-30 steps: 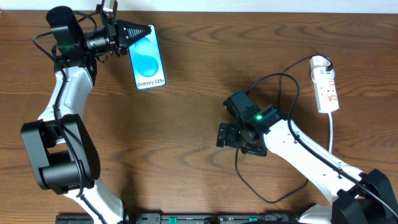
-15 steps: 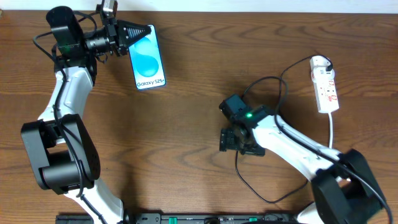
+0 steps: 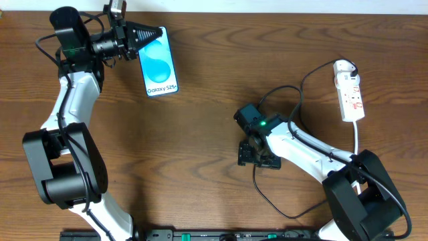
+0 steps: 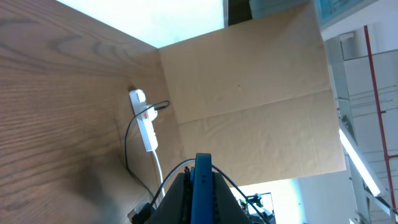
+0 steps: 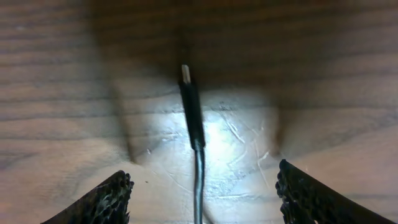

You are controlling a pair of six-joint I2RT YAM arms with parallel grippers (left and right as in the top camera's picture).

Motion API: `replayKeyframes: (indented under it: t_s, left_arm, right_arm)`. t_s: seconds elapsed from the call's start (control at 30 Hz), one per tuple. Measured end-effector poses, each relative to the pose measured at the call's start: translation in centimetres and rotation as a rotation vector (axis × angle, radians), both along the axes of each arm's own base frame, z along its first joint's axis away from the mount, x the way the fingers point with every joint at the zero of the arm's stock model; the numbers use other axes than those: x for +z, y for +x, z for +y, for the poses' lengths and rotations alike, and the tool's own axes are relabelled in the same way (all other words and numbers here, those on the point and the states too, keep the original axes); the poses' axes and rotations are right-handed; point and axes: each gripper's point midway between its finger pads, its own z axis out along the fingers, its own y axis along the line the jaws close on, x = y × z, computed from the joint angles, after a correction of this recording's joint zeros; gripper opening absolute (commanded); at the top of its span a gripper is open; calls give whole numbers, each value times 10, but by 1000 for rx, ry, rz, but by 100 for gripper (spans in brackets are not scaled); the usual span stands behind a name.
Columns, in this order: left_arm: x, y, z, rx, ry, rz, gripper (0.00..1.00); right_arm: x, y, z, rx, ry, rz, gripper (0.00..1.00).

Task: Plug charger to phone and switch on socket
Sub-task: 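Lower and close the right gripper on the USB-C plug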

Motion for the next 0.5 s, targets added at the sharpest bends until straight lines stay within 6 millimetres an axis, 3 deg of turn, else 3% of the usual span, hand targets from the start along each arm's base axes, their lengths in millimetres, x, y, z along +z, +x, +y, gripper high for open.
replayKeyframes:
  t_s: [0.3,0.5]
  left_arm:
    - [0,0,0,0,0,0,7]
    - [0,0,0,0,0,0,7]
  right_arm:
    - [0,11,-1,0,22,-29,74]
    - [0,16,-5,-2,25,-36,64]
